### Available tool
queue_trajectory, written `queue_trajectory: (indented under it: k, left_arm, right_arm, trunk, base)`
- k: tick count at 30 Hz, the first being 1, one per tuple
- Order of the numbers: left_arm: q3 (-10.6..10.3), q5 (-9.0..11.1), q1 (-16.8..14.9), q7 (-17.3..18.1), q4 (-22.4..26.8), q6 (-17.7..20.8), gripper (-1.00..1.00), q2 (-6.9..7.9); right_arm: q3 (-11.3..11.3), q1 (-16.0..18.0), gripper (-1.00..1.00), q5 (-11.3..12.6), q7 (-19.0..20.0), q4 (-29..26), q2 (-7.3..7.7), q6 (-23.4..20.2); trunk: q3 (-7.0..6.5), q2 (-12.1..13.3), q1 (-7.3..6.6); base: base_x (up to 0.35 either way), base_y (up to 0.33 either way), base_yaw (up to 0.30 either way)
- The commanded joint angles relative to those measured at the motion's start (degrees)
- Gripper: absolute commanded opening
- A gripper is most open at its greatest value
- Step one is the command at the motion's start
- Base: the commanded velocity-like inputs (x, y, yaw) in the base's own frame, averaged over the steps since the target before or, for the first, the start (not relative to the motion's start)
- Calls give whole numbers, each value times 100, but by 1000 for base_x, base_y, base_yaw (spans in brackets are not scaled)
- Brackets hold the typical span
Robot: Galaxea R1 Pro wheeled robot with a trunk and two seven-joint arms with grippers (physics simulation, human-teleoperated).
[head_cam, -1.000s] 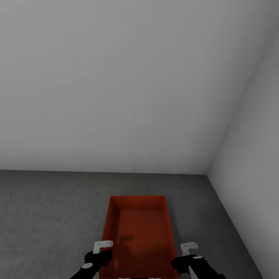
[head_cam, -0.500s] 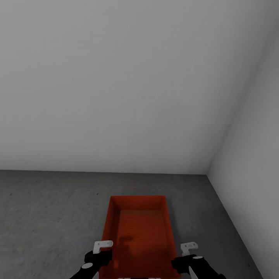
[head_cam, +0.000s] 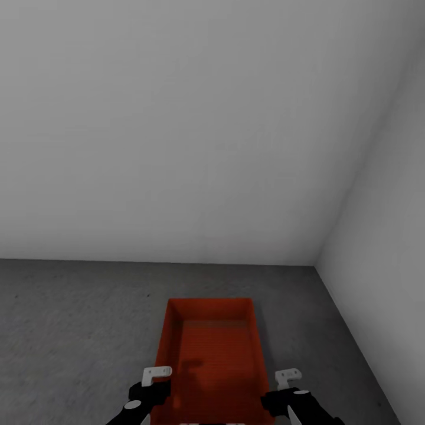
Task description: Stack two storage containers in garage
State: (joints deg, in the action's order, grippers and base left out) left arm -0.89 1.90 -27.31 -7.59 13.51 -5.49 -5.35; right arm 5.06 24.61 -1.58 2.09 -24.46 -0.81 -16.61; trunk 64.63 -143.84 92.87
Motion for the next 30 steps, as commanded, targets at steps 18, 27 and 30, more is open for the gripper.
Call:
queue_trajectory:
  k: [18,27,30]
  left_arm:
    - [-12,21,-3,-14,-6,-14,100,2]
    - [-11,21,-3,-14,-7,-14,100,1]
    - [-11,16,-3,-19,-11,-11,100,1]
  right_arm:
    - [21,0,100,-18,11,-6,2,-37]
    - [25,0,100,-18,11,-6,2,-41]
    - [24,0,100,-18,7,-6,2,-41]
  trunk:
    - [-261,14,-32]
    - [-461,26,-55]
    - [-527,30,-63]
  base:
    - [0,0,0]
    - [0,0,0]
    - [0,0,0]
